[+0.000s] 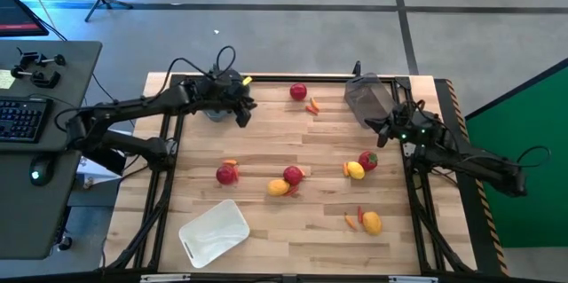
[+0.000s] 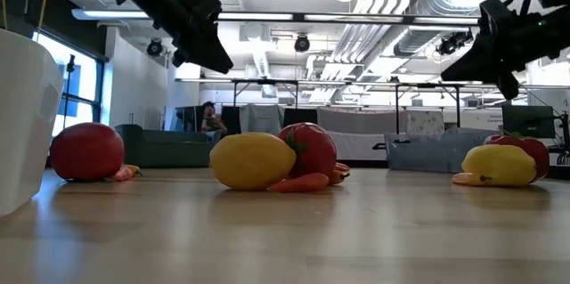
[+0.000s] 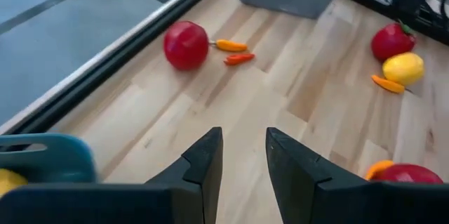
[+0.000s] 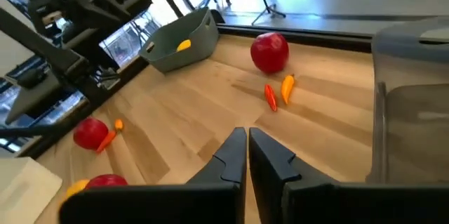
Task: Sort produce into baskets
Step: Put the yellow lemon into the blue bin
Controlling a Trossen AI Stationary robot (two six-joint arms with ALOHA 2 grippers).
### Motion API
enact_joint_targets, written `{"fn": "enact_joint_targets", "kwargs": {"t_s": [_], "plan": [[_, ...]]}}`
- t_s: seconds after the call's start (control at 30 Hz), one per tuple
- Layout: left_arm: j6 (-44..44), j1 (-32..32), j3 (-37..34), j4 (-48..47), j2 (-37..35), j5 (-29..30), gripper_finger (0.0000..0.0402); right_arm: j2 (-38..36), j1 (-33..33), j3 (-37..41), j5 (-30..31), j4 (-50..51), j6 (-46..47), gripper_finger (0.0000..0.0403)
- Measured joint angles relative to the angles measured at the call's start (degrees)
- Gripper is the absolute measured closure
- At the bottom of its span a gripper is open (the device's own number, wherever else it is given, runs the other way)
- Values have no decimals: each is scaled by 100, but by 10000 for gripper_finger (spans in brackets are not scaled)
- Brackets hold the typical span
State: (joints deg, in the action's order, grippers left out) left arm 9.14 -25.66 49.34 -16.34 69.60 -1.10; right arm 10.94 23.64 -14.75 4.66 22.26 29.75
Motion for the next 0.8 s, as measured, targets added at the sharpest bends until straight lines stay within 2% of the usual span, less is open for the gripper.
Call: {"fn": "enact_joint_targets", "kwargs": {"t_s": [0.3,0.53,0.67,0.8], "plan": [[73,450,0,260,229,-9,307,790,-4,-451,-109,90,-13,288],[75,711,0,645,616,-24,307,1473,-7,-722,-747,-398,260,204],[127,795,0,837,888,-22,307,1902,-64,-1053,-1141,-201,283,187],[77,900,0,925,1097,-22,307,2462,-335,-1746,-1206,978,491,185]]}}
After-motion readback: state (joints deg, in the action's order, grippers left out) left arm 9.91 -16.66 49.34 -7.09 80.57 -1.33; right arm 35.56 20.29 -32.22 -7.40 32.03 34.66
